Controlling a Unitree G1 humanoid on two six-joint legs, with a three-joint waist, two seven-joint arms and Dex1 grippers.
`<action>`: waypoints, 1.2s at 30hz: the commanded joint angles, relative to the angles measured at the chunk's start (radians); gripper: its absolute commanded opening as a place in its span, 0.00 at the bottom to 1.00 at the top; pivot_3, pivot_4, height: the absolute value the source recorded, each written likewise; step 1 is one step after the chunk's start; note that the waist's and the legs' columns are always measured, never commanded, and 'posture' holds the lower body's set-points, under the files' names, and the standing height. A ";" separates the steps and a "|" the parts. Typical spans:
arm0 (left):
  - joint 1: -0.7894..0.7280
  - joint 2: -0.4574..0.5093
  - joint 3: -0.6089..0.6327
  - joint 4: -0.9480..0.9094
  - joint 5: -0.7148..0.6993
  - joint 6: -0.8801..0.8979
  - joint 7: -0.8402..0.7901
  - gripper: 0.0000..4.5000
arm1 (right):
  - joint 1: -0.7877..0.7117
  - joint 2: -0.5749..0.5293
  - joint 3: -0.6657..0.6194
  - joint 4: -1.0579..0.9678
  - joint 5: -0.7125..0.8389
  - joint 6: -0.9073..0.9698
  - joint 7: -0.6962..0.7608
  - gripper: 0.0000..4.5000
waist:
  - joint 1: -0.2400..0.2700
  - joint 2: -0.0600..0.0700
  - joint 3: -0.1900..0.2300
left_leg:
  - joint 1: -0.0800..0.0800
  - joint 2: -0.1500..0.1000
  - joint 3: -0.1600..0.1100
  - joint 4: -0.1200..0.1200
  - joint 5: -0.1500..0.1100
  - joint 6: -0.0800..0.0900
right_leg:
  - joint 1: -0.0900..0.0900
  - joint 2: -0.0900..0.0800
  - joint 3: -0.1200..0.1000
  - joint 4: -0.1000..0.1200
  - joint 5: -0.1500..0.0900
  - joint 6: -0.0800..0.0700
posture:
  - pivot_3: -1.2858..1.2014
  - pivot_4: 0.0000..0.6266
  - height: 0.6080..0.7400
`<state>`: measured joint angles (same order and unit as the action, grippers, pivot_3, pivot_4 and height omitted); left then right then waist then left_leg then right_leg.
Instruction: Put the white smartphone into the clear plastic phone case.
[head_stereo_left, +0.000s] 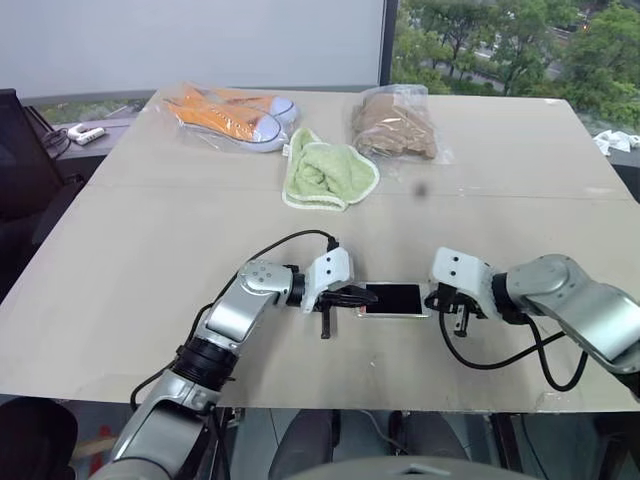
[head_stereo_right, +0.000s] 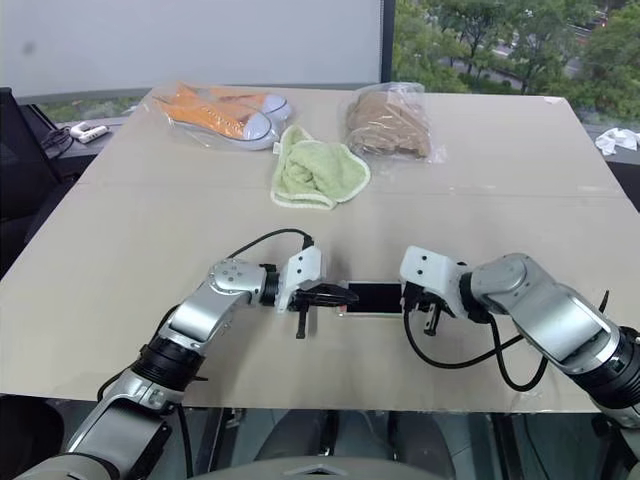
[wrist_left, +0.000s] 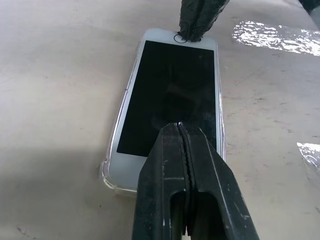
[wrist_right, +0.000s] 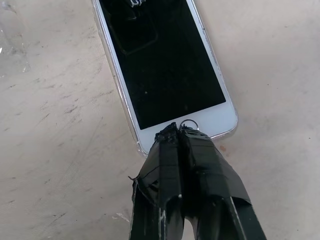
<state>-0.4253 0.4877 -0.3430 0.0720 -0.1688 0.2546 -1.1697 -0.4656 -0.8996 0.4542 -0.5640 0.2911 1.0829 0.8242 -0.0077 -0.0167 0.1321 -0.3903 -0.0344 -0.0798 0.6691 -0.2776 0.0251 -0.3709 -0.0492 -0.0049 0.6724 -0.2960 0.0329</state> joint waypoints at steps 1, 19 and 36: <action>0.020 0.022 -0.010 -0.011 0.021 0.008 0.002 0.00 | 0.052 0.006 0.098 0.082 -0.024 0.024 0.009 0.01 | 0.000 0.000 0.000 | 0.001 0.000 0.000 0.000 0.000 0.000 | 0.001 0.000 0.000 0.000 0.000 0.000 | 0.52 0.24 1.00; 0.030 0.043 -0.002 -0.015 0.018 0.007 0.000 0.00 | 0.107 0.004 0.175 0.109 -0.077 0.033 0.061 0.01 | 0.005 -0.005 -0.015 | 0.011 0.001 -0.001 -0.005 -0.001 0.001 | 0.012 -0.001 0.000 -0.007 0.000 0.000 | 0.52 0.24 1.00; 0.028 0.037 0.000 0.003 0.021 -0.006 -0.001 0.00 | 0.088 0.090 0.104 0.176 -0.128 -0.004 -0.002 0.01 | 0.019 -0.007 -0.019 | 0.011 0.002 -0.001 -0.011 -0.001 0.001 | 0.012 -0.002 -0.001 -0.012 0.000 -0.001 | 0.52 0.24 1.00</action>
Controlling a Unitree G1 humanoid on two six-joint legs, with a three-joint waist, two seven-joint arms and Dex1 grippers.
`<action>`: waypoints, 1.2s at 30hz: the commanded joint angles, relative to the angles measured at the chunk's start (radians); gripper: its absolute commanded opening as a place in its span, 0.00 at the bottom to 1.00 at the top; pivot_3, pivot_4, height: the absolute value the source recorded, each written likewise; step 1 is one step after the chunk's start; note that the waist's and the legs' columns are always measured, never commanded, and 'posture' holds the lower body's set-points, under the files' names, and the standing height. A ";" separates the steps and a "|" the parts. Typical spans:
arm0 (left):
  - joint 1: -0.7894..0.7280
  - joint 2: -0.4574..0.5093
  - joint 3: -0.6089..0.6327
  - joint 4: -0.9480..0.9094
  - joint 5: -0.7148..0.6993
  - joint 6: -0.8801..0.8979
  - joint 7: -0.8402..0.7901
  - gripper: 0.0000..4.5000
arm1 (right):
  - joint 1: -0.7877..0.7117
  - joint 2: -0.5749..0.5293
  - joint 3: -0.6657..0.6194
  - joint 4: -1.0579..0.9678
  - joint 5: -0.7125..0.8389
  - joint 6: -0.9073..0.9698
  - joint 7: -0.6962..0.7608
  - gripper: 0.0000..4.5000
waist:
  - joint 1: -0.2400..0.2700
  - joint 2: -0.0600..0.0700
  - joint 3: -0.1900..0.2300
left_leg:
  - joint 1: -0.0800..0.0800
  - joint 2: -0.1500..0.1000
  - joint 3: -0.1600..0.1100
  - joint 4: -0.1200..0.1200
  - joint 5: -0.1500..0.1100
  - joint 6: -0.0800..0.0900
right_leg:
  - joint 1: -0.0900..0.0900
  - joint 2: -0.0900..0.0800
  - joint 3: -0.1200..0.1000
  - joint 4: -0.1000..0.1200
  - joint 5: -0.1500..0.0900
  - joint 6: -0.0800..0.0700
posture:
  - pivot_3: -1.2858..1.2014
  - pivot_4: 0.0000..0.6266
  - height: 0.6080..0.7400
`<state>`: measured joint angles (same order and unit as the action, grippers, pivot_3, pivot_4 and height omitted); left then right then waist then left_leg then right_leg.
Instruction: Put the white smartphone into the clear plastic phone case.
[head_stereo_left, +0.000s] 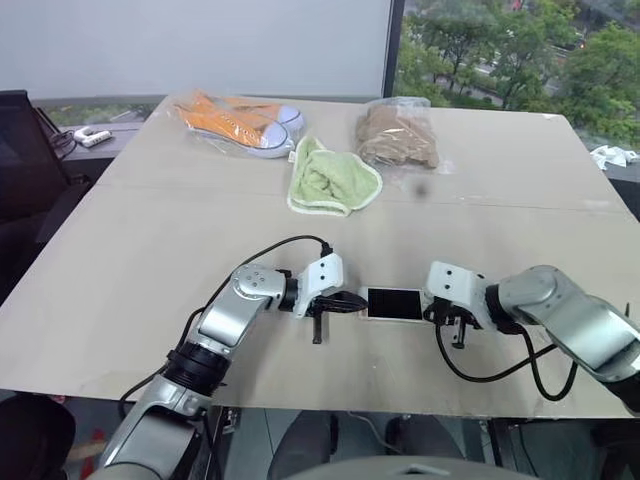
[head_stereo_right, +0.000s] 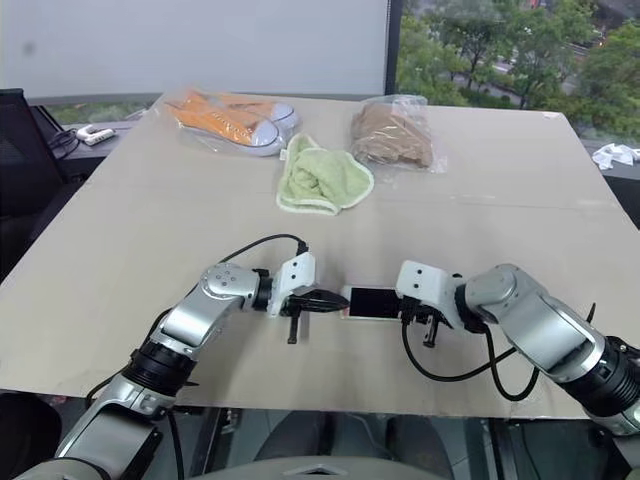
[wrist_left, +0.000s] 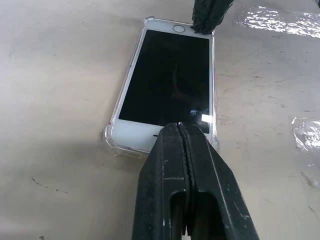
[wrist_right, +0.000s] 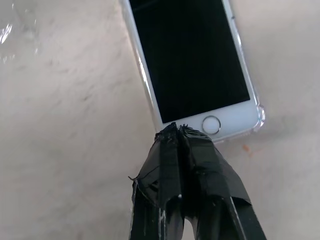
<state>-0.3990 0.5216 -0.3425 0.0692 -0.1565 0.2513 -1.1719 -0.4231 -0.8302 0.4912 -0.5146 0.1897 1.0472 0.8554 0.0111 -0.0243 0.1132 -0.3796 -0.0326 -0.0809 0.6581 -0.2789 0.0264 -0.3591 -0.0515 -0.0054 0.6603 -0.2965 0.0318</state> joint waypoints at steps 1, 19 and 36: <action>0.002 0.003 -0.002 0.006 0.009 -0.004 0.001 0.00 | 0.040 0.030 0.063 0.137 -0.031 0.026 -0.036 0.01 | 0.000 0.001 0.000 | 0.000 0.000 0.000 0.000 0.000 0.000 | 0.000 0.000 0.000 0.000 0.000 0.000 | 0.52 0.24 1.00; -0.010 -0.005 0.027 -0.034 -0.019 0.012 0.013 0.00 | 0.057 0.084 -0.058 0.097 0.008 -0.031 -0.032 0.01 | 0.003 0.007 0.006 | -0.001 0.000 0.000 -0.003 0.000 0.000 | -0.001 0.000 0.000 -0.003 0.000 0.000 | 0.52 0.24 1.00; 0.453 0.365 0.496 -0.405 -0.277 0.233 0.013 0.82 | 0.537 0.041 -0.757 0.082 0.284 -0.489 0.188 1.00 | -0.010 0.020 0.037 | -0.019 0.000 0.001 -0.007 0.002 -0.003 | -0.019 0.001 0.000 -0.003 0.000 0.001 | 0.52 0.24 1.00</action>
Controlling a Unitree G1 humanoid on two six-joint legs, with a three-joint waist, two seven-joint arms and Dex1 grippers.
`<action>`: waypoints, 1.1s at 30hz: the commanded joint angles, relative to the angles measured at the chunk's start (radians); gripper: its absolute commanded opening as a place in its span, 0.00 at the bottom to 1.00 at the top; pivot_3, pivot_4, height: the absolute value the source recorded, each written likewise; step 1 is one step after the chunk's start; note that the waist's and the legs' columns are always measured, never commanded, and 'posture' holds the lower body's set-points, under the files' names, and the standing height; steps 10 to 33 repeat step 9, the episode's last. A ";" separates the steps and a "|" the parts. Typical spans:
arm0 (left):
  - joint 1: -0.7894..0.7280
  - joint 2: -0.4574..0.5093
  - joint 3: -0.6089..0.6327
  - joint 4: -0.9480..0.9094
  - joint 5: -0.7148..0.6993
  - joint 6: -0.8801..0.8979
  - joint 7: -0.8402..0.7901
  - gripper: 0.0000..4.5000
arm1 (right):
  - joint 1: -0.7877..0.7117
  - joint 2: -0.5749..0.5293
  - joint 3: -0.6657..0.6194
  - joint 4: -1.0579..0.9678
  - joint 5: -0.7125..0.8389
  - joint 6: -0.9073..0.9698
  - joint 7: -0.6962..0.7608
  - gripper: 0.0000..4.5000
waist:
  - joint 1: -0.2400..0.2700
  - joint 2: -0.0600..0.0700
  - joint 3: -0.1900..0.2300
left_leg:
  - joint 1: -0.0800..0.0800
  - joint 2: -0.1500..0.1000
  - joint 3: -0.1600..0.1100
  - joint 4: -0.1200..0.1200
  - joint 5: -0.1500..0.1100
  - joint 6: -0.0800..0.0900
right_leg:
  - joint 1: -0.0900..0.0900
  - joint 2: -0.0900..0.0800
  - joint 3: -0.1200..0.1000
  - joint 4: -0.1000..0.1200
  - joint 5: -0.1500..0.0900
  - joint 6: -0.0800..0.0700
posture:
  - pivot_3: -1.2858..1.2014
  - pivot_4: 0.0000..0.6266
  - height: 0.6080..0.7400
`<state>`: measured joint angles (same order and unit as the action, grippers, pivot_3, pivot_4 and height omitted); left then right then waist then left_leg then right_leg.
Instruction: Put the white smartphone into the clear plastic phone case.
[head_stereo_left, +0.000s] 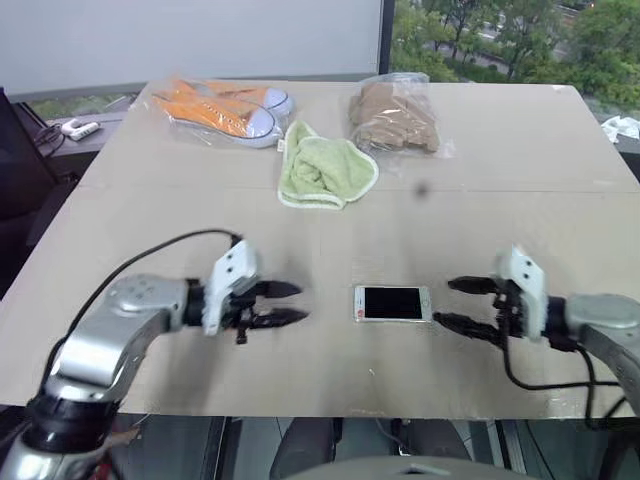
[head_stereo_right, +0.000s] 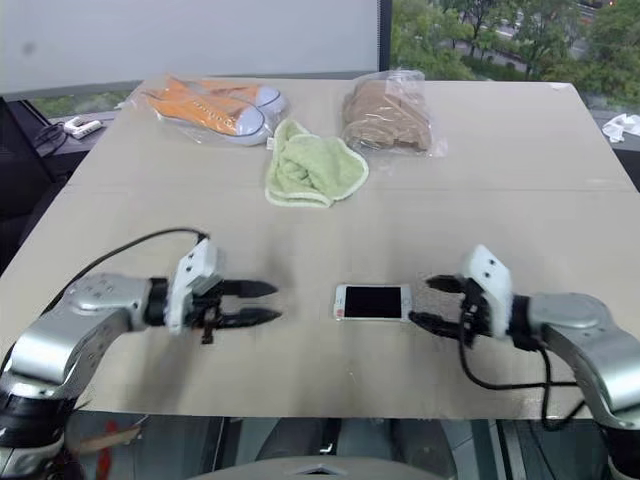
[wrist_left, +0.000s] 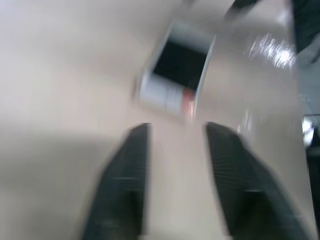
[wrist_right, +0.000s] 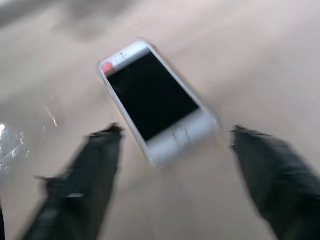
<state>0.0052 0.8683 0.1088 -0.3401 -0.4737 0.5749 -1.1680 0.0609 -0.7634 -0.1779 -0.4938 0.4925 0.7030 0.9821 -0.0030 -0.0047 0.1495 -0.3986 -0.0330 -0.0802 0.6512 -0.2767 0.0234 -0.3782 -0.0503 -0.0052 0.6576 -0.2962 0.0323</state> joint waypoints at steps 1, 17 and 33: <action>0.075 0.017 0.044 0.018 0.063 -0.123 0.019 0.93 | 0.090 -0.044 -0.105 0.099 -0.040 -0.197 0.087 1.00 | 0.009 0.000 0.001 | 0.000 0.000 0.000 0.001 0.000 0.000 | 0.000 0.000 0.000 0.001 0.000 0.000 | 0.52 0.24 1.00; 0.078 -0.009 0.029 0.086 0.109 -0.257 0.045 0.98 | 0.177 -0.097 -0.183 0.257 -0.025 -0.377 0.207 1.00 | 0.018 0.001 0.002 | 0.003 0.000 0.001 0.002 0.000 0.000 | 0.002 0.000 0.001 0.003 0.000 0.000 | 0.52 0.24 1.00; 0.078 -0.009 0.029 0.086 0.109 -0.257 0.045 0.98 | 0.177 -0.097 -0.183 0.257 -0.025 -0.377 0.207 1.00 | 0.018 0.001 0.002 | 0.003 0.000 0.001 0.002 0.000 0.000 | 0.002 0.000 0.001 0.003 0.000 0.000 | 0.52 0.24 1.00</action>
